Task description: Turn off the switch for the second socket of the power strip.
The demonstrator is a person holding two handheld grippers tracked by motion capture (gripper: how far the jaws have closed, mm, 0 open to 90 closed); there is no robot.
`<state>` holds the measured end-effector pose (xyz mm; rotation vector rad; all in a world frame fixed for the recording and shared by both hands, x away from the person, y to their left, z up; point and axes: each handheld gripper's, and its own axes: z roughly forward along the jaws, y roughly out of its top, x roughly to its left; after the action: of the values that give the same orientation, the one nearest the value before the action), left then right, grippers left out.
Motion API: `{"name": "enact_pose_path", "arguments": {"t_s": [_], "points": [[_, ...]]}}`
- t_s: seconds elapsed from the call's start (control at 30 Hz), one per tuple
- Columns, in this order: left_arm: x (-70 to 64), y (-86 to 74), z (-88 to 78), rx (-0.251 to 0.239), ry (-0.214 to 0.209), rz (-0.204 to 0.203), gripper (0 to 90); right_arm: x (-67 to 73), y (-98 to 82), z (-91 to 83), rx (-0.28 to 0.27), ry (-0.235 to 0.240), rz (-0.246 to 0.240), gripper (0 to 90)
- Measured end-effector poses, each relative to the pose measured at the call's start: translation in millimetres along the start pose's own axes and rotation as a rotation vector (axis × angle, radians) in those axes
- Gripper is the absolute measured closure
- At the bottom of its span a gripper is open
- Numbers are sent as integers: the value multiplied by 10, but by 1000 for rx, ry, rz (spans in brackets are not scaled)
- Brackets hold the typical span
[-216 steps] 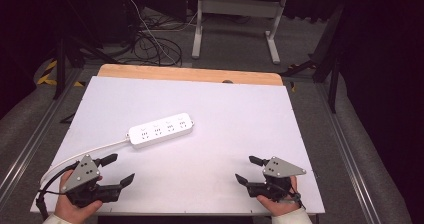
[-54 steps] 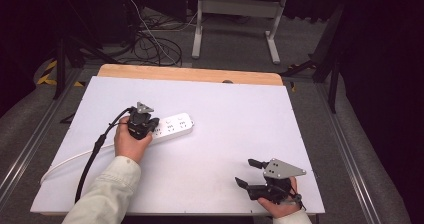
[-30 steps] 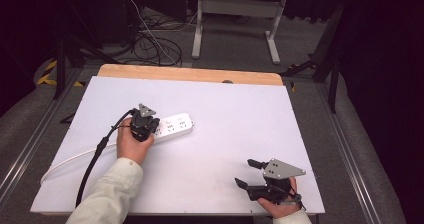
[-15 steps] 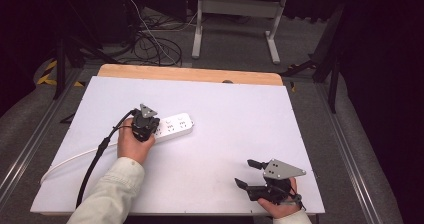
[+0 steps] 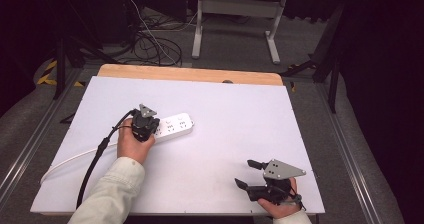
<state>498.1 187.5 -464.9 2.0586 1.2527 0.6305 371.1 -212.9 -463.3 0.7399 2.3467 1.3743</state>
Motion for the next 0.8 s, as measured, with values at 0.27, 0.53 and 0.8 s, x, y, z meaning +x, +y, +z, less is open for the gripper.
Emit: {"name": "enact_pose_path", "arguments": {"t_s": [0.27, 0.53, 0.8], "points": [[18, 0, -2, 5, -14, -22, 900, 1, -2, 4, 3, 3, -1, 270], [109, -12, -18, 9, -36, -65, 900, 5, -8, 2, 4, 6, -1, 270], [128, 6, -67, -28, -87, -94, 846, -4, -4, 24, 10, 6, -3, 270]]}}
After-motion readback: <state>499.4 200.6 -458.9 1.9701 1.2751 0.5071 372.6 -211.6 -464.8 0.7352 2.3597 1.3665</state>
